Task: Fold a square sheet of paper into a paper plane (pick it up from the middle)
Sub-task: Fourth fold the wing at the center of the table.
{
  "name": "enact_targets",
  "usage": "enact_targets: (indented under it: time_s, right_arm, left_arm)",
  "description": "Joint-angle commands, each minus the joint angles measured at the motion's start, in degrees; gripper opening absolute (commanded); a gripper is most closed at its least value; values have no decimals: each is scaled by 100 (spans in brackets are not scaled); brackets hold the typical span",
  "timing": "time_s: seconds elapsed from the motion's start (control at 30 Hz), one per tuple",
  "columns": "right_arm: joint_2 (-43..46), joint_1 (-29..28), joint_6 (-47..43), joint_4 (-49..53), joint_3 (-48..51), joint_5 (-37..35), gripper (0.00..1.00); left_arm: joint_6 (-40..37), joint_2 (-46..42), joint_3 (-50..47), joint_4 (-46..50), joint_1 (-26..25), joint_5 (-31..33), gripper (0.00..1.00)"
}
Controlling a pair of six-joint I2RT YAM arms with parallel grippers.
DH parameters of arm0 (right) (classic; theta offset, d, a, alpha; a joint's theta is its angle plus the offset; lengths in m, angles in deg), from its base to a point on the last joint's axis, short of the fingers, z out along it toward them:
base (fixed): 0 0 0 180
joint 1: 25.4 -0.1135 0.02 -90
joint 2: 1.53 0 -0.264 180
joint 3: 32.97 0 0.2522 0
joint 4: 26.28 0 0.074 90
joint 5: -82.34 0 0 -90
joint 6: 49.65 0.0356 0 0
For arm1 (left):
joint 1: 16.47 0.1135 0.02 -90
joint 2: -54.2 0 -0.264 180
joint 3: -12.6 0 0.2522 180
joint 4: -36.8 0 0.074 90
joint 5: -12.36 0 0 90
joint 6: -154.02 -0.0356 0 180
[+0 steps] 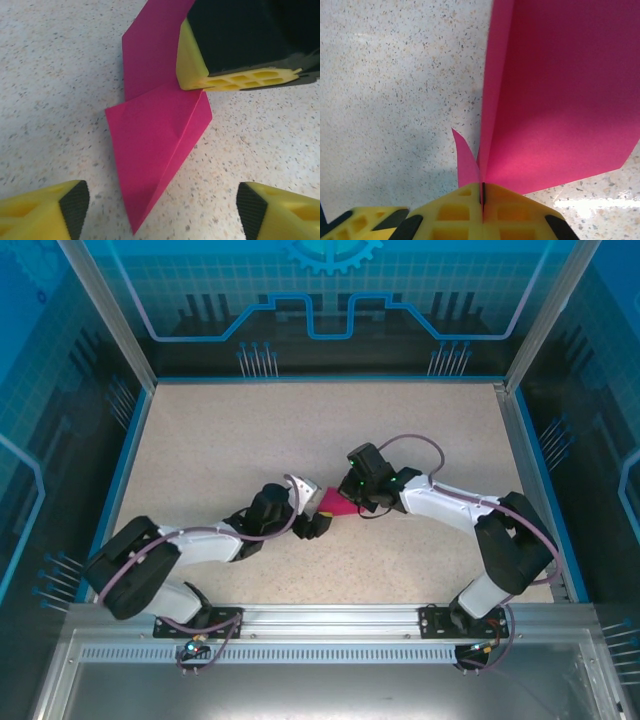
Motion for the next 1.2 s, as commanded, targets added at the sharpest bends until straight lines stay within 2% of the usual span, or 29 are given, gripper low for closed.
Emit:
enact_targets:
  time_s: [0.0,0.13,0.33,0.43,0.67,0.93,1.07,1.13,1.17]
  right_arm:
    - [61,-87,524,-42,160,81,0]
    - [26,-53,696,-122,242,307,0]
    - [-67,32,843,-355,316,708,0]
    - [-49,84,890,-400,369,796,0]
    - [-57,163,914,-451,428,915,0]
    - [-65,249,941,-574,464,1193,0]
    - [-40,262,926,-543,478,1240,0]
    - [-17,308,869,-548,486,1292,7]
    - [26,348,788,-552,491,1311,14]
  left_arm:
    - [-746,494,-76,-1217,-96,-262,75]
    - [-881,1062,-147,-2144,-120,-382,72]
    - [-1011,1672,-129,-2903,-151,-339,68]
    - [-1051,1805,-78,-2944,-150,-361,63]
    - [-845,1864,-108,-3129,-151,-265,41]
    - [-753,1996,-103,-3138,-147,-178,38]
    - [-750,1983,-86,-3132,-146,-125,27]
    - [-730,1992,-55,-3078,-148,-106,20]
    - [-707,1996,-58,-3074,-151,-106,18]
